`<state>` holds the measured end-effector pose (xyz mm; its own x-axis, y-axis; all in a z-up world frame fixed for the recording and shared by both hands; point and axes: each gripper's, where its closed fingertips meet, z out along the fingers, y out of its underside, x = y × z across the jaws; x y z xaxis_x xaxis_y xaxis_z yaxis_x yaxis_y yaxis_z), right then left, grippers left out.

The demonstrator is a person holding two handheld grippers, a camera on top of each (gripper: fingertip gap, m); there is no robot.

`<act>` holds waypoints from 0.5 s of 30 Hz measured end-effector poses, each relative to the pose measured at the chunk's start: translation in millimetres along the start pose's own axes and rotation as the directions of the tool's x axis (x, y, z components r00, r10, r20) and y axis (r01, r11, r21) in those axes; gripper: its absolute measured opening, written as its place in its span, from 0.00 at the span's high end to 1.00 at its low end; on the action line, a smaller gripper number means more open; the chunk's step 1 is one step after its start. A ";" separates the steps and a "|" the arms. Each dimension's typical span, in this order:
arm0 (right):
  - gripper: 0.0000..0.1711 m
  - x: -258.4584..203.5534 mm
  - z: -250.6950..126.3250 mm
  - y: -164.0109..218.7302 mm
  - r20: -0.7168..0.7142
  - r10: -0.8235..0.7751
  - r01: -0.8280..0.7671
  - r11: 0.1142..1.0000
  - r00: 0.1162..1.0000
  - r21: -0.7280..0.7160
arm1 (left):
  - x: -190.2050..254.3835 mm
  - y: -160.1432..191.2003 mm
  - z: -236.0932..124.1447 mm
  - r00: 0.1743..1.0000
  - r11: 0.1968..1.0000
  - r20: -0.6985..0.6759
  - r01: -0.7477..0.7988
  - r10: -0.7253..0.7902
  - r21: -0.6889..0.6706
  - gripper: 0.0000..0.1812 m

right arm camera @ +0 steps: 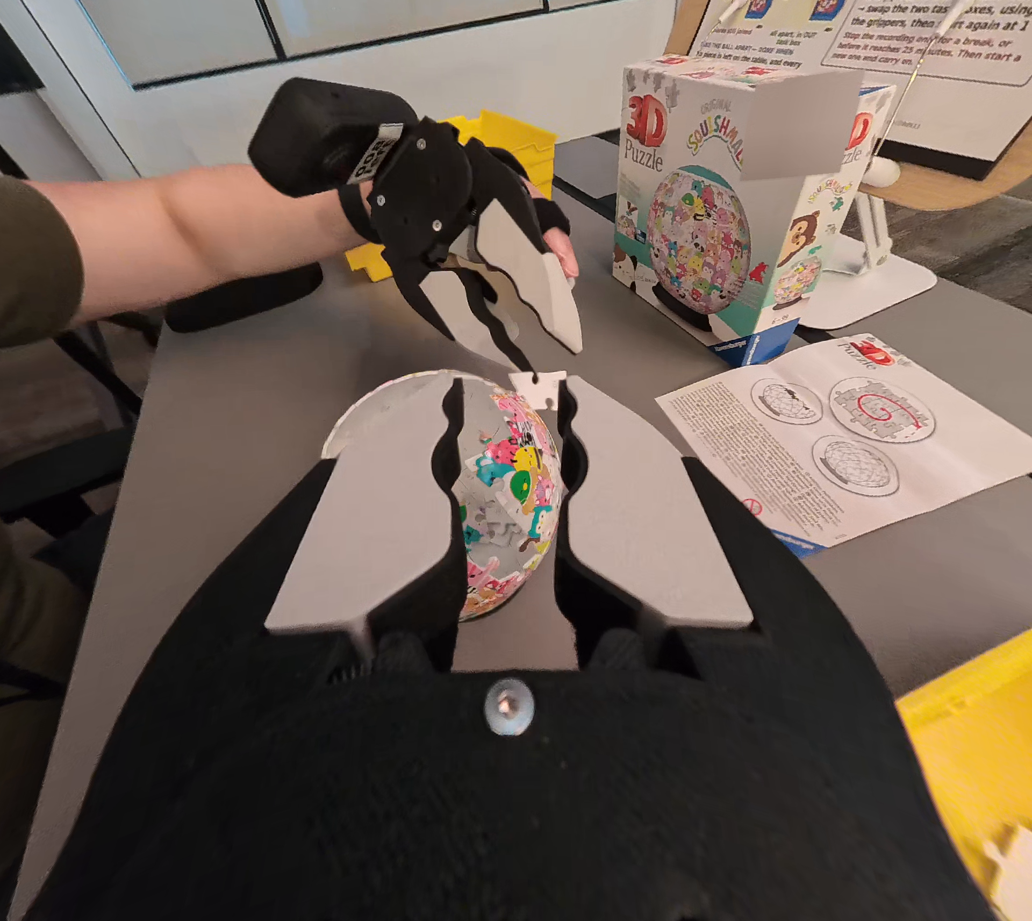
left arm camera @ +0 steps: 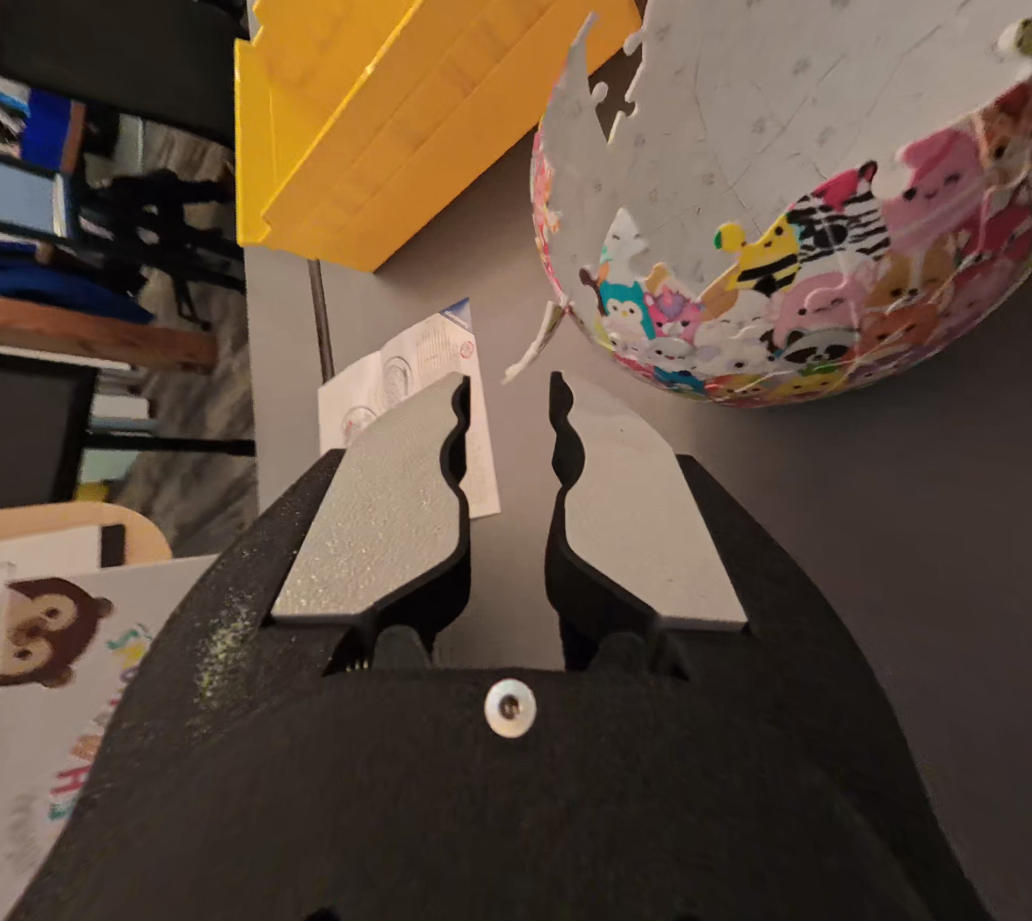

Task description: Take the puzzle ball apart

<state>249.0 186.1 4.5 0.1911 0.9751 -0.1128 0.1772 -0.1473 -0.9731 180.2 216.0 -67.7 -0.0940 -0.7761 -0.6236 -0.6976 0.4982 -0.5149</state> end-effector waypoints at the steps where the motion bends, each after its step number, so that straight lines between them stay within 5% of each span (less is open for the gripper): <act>1: 0.81 0.9 -0.7 0.0 0.003 0.014 -0.014 1.000 1.000 0.001 | -1.9 -3.9 -0.5 1.000 1.000 -0.003 -0.018 0.019 0.019 0.85; 15: 0.83 0.7 7.5 25.0 -0.026 0.068 -0.071 0.984 0.997 -0.161 | 8.7 -9.5 9.1 0.916 0.946 -0.256 -0.324 0.309 -0.018 0.98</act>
<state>246.3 184.3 -21.4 0.2276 0.9582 -0.1732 0.3164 -0.2410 -0.9175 192.5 208.0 -73.7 -0.4833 -0.6561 -0.5796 -0.6424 0.7156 -0.2743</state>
